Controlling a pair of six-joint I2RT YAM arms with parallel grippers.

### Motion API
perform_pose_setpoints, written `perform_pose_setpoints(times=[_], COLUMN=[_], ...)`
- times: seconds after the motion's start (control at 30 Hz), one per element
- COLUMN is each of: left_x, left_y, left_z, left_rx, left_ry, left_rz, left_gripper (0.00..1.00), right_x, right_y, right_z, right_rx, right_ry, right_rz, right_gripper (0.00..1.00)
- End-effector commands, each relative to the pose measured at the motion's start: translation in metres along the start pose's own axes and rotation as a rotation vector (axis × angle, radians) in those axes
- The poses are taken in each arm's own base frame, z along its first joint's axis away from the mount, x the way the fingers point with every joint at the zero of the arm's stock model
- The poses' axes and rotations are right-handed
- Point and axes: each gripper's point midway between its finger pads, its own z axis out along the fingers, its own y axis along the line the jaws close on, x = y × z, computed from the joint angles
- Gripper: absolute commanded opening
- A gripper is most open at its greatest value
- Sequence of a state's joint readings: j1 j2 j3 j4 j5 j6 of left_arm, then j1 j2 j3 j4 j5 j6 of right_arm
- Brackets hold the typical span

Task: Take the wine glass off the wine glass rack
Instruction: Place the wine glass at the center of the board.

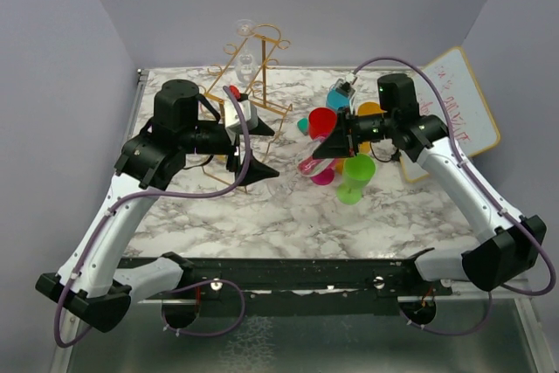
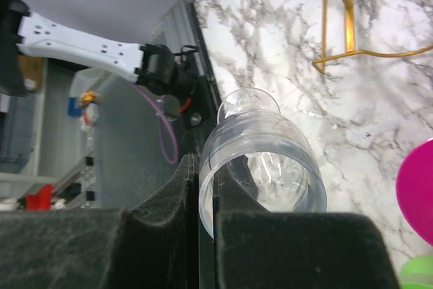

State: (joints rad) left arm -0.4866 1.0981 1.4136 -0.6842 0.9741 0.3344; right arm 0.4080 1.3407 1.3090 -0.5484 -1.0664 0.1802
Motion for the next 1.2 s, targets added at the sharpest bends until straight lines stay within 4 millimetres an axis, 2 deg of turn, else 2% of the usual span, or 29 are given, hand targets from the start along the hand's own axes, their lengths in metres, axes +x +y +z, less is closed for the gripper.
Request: perform_pose_setpoints(times=[0.0,0.2,0.4,0.47,0.63,0.83,0.97,1.07,1.17], left_x=[-0.012,-0.03,-0.053,-0.054,-0.048,-0.045,-0.053,-0.057,-0.053], left_y=[0.017,0.045,0.074,0.085,0.109,0.134,0.14,0.148,0.158], left_z=[-0.003,-0.012,-0.031,-0.038,-0.053,-0.088,-0.104,-0.115,-0.124], left_rx=[-0.096,-0.266,-0.483,-0.547,-0.653,-0.75,-0.796,-0.86,-0.924], left_ry=[0.001,-0.007,-0.066,-0.07,-0.078,-0.132,-0.171,-0.188,-0.187], left_rz=[-0.019,-0.049,-0.072,-0.092,-0.183,-0.292,-0.302,-0.307,-0.324], left_gripper=[0.99,0.99,0.99,0.99,0.99,0.99,0.99,0.99,0.99], right_x=[0.008,0.03,0.059,0.066,0.072,0.081,0.092,0.095,0.098], right_y=[-0.007,-0.031,-0.044,-0.047,-0.057,-0.064,-0.074,-0.073,-0.07], right_z=[0.003,0.01,0.015,0.018,0.019,0.015,0.011,0.017,0.024], right_rx=[0.169,0.419,0.494,0.508,0.57,0.607,0.636,0.6,0.56], right_ry=[0.023,0.071,0.178,0.207,0.233,0.287,0.363,0.363,0.378], right_rz=[-0.1,-0.231,-0.358,-0.395,-0.469,-0.493,-0.491,-0.498,-0.489], right_gripper=[0.01,0.01,0.01,0.0,0.01,0.01,0.01,0.01,0.02])
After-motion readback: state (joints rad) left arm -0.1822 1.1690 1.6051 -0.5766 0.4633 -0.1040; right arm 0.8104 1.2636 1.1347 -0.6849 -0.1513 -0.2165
